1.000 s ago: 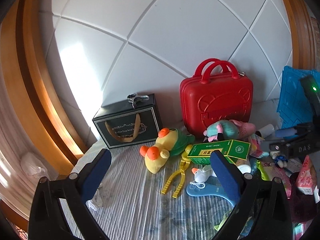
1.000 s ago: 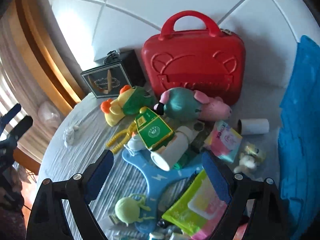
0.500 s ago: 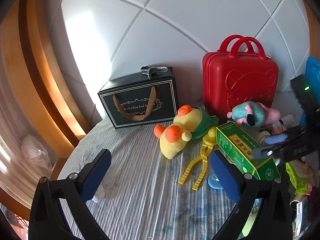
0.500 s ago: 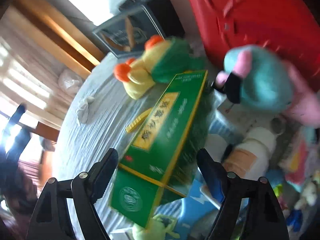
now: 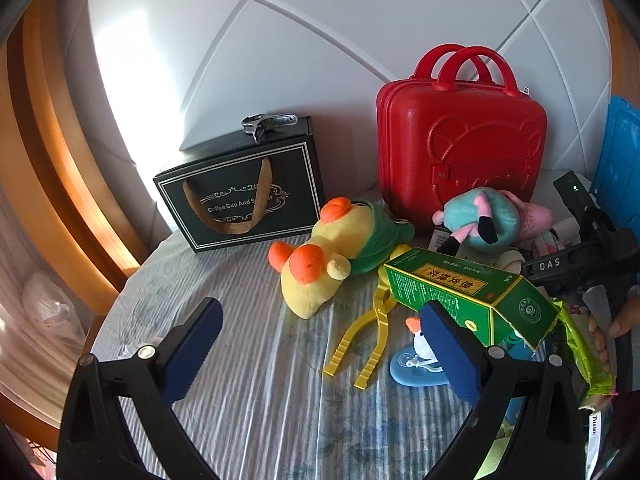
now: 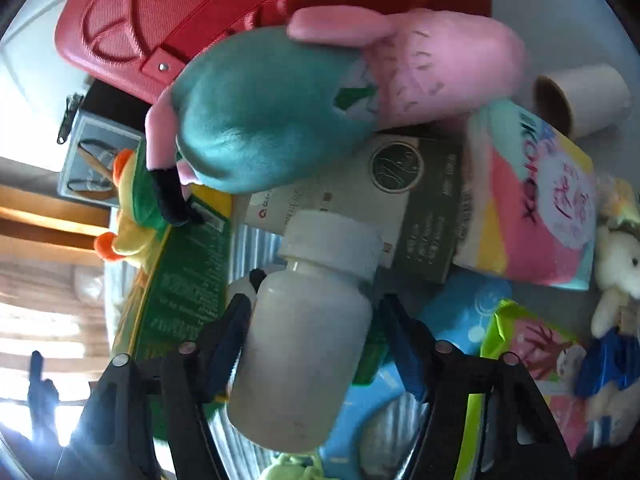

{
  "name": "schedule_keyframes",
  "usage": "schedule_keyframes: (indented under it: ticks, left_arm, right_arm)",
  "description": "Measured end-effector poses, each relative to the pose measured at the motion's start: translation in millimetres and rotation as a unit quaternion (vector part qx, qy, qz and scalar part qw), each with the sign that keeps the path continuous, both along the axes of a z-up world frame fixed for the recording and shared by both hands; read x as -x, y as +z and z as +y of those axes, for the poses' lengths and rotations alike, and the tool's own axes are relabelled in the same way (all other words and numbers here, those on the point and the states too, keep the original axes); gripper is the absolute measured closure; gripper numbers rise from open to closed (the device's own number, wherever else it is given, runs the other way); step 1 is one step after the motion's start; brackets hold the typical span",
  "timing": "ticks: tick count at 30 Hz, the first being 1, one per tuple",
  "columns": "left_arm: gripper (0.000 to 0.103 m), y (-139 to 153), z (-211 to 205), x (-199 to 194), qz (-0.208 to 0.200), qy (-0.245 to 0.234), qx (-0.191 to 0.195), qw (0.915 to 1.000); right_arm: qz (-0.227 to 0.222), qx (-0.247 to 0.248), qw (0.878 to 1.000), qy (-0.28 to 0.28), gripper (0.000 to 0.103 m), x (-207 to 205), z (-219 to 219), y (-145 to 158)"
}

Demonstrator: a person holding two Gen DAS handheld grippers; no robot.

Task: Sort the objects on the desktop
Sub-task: 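Grasp the white plastic bottle with the right tool while the left grasps the green medicine box, then carry the bottle and green box into the blue crate and release them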

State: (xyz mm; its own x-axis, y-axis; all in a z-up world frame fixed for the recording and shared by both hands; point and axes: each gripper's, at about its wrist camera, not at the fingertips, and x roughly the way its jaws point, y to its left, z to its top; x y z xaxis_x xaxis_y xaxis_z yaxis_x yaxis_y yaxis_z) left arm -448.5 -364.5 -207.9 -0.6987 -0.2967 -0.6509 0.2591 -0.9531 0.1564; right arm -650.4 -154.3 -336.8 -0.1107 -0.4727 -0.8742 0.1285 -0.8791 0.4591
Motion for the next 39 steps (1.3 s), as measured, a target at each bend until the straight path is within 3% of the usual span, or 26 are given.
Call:
schedule_keyframes:
  ticks: [5,10,13,17,20,21,23,26,32,39]
  left_arm:
    - [0.002,-2,-4,23,-0.003,0.0,-0.028,0.9996]
    - [0.002,-10,16,68,-0.022,-0.041,-0.074,0.9962]
    - [0.002,-23,39,100,-0.058,-0.076,-0.067,0.9931]
    - [0.002,-51,59,136,-0.127,-0.11,-0.09,0.9817]
    - [0.003,-78,64,144,-0.177,-0.104,-0.067,0.9763]
    - [0.009,-85,59,142,-0.185,-0.098,-0.073,0.9752]
    - [0.025,-99,43,133,-0.193,-0.092,-0.13,0.968]
    - [0.027,-103,33,113,-0.174,-0.084,-0.149,0.9697]
    - [0.028,-69,40,64,-0.114,-0.086,-0.098,0.9849]
    - [0.028,19,69,-7,-0.016,-0.149,-0.051,0.9874]
  right_arm:
    - [0.045,-0.04,0.996,0.068,0.043,-7,-27,1]
    - [0.097,-0.062,0.99,0.087,0.051,-28,-20,16]
    - [0.121,-0.081,0.985,0.094,0.051,-34,-20,18]
    - [0.129,-0.08,0.984,0.095,0.051,-40,-18,20]
    - [0.133,-0.082,0.983,0.094,0.051,-41,-14,21]
    - [0.133,-0.081,0.984,0.093,0.051,-40,-12,22]
    - [0.131,-0.076,0.984,0.09,0.051,-46,-16,17]
    - [0.134,-0.076,0.984,0.09,0.051,-45,-13,13]
    - [0.159,-0.063,0.98,0.1,0.051,-51,-17,20]
    - [0.234,-0.016,0.968,0.085,0.051,-105,13,102]
